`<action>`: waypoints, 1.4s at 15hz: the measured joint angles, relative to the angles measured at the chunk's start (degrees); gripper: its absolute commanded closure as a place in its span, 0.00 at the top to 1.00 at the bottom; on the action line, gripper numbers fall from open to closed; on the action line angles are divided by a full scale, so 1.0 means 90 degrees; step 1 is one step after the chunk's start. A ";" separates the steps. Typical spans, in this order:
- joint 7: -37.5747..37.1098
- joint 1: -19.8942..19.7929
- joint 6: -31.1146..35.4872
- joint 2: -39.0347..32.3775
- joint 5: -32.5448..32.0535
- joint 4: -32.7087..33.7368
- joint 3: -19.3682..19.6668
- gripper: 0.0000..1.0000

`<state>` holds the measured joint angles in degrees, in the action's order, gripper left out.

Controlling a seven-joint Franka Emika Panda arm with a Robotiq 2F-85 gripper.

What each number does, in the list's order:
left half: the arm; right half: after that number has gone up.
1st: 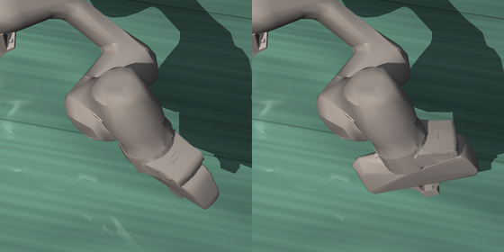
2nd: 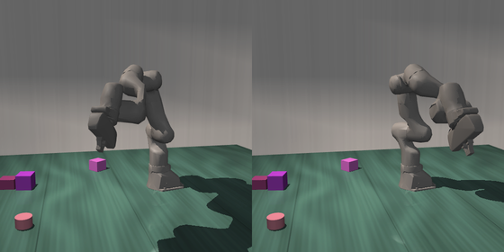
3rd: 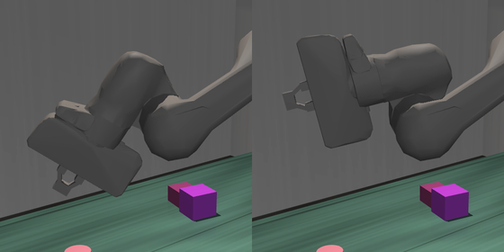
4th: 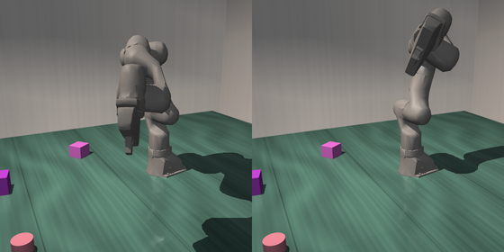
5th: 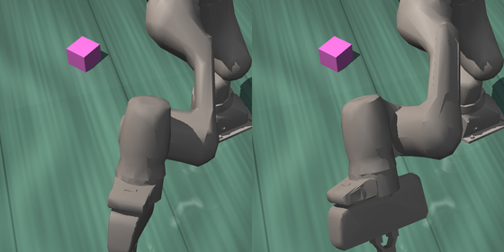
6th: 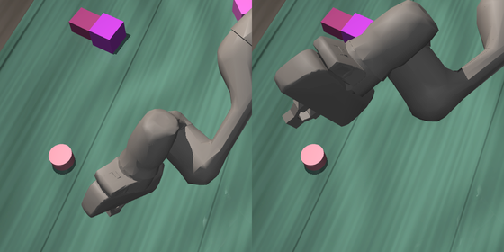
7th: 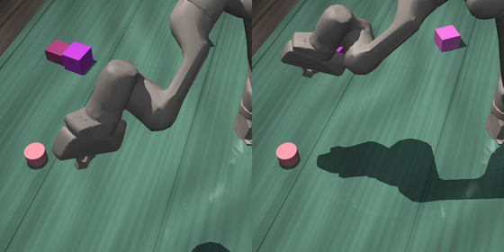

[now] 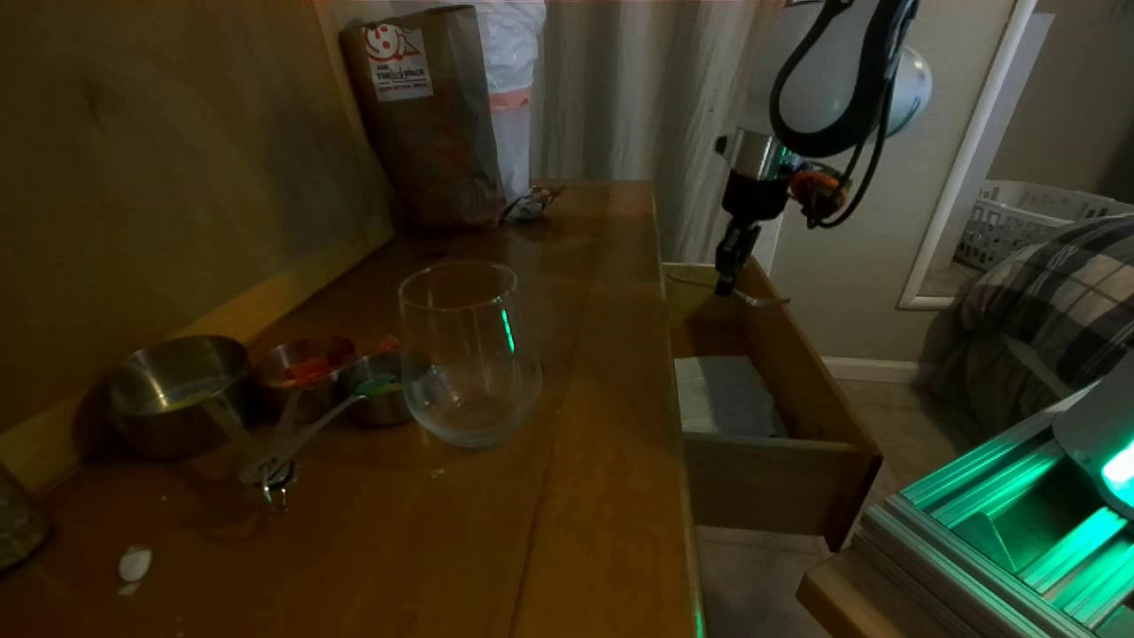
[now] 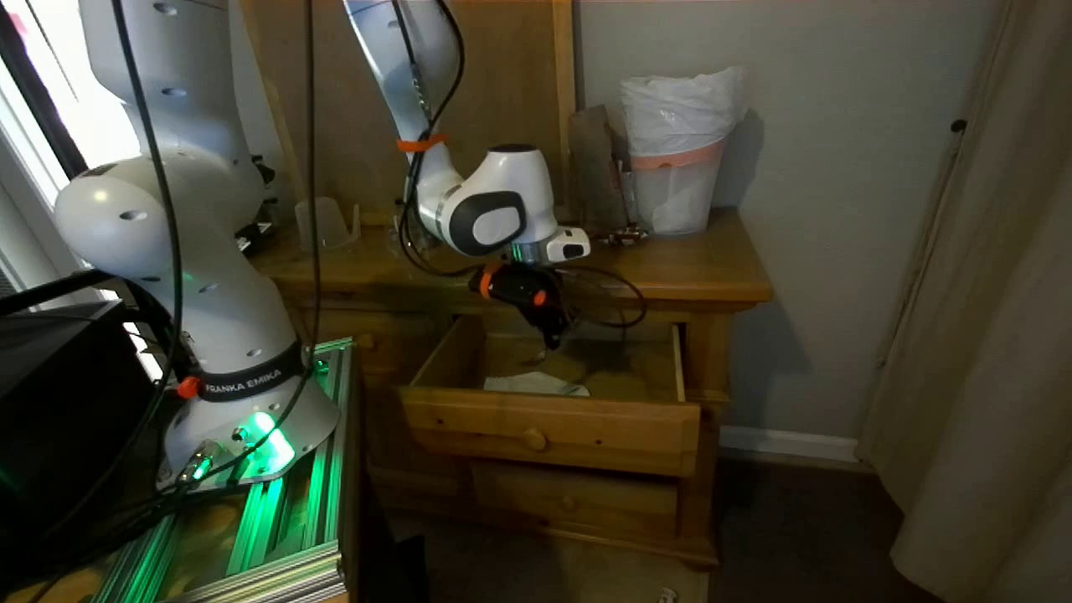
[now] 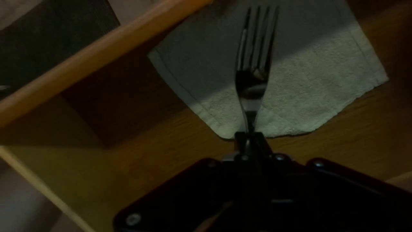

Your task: Remove the fork from the top right drawer and put it on the dresser

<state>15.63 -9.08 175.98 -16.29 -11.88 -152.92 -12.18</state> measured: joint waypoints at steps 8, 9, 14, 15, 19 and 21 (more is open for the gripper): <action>-0.0432 0.0657 -0.1763 0.2382 -0.0187 -0.0427 0.0830 0.02; -0.0421 0.0769 -0.1870 0.2593 -0.0180 -0.0450 0.0821 0.02; -0.0211 0.1724 -0.2021 0.2875 -0.0119 -0.0418 0.0562 0.02; -0.0126 0.1908 -0.2067 0.2850 -0.0125 -0.0353 0.0469 0.02; 0.0399 0.2470 -0.2276 0.2608 -0.0138 0.0131 0.0093 0.02; 0.0813 0.2673 -0.2277 0.2334 -0.0135 0.0429 -0.0030 0.02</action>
<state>22.94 14.98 155.48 4.72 -13.10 -149.06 -12.45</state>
